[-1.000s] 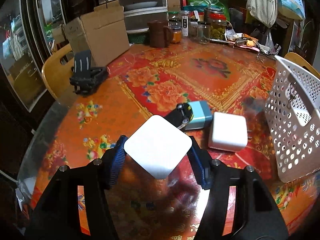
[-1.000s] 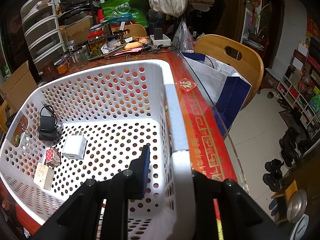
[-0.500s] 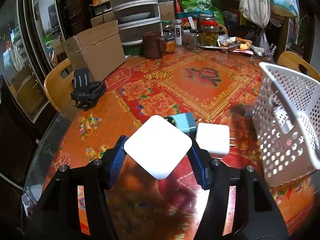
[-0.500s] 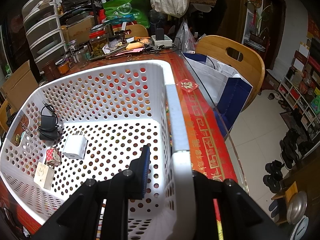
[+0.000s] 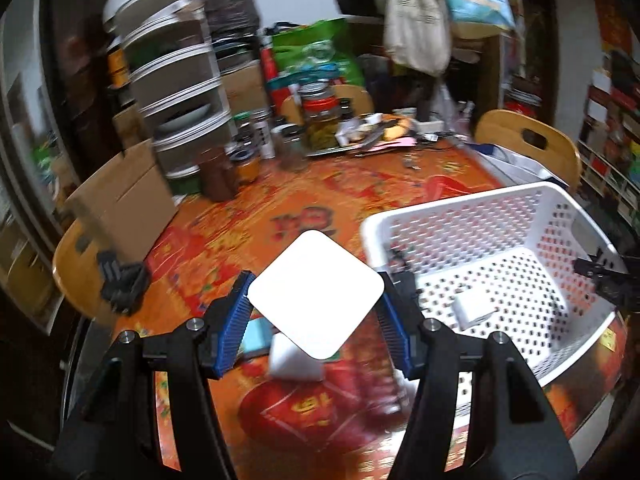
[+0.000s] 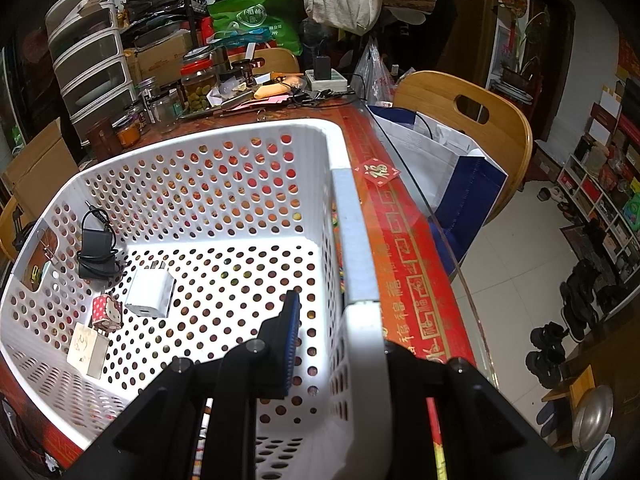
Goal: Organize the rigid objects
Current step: 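Carry the white square charger into the basket and open the left tool, then grasp the black-and-yellow toy car with the left tool and lift it, then carry the toy car into the basket and release it, then grasp the white charger with metal prongs using the left tool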
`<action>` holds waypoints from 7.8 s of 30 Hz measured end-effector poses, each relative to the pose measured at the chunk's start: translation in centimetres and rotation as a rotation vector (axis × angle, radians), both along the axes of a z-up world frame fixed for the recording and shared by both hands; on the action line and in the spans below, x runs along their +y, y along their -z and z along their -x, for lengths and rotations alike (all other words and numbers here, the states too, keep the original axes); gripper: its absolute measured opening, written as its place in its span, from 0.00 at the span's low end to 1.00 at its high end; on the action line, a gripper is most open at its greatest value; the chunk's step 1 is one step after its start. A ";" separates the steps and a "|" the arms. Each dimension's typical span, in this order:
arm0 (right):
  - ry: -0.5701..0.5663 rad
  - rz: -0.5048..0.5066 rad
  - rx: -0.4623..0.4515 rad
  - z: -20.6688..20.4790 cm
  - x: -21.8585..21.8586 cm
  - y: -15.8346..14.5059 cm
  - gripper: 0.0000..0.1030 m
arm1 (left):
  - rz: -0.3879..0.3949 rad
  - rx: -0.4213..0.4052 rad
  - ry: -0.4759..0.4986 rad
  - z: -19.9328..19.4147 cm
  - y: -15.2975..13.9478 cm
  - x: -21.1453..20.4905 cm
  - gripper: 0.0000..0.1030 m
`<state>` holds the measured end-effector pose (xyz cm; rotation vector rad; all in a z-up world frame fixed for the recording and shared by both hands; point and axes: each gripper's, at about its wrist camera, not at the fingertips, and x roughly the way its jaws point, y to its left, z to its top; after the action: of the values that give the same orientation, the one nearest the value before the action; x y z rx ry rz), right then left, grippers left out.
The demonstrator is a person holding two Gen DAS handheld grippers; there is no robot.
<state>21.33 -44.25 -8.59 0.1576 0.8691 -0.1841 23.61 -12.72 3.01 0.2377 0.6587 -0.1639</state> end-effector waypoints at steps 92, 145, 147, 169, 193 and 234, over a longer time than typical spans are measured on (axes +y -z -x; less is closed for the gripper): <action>0.002 0.006 0.009 -0.2 0.0 0.3 0.19 | 0.033 0.252 -0.007 -9.0 15.5 14.8 0.25; -0.022 -0.003 0.018 -0.4 0.3 0.2 0.20 | -0.354 0.605 0.252 -9.1 12.7 -15.5 0.25; -0.021 -0.003 0.018 -0.4 0.3 0.2 0.20 | -0.331 0.612 0.257 -9.2 12.8 -15.5 0.25; -0.023 0.002 0.016 -0.5 0.1 0.1 0.20 | 0.187 0.323 -0.099 -3.1 8.3 12.5 1.00; -0.015 0.015 0.021 -0.7 0.3 0.0 0.19 | 0.093 0.367 -0.079 -7.7 18.1 6.9 1.00; -0.016 0.017 0.022 -0.7 0.3 0.0 0.19 | 0.004 -0.011 -0.321 -3.4 8.2 14.2 0.68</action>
<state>22.01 -43.98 -8.63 0.1324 0.8904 -0.1784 27.03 1.45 -5.18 0.1263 0.6765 0.1442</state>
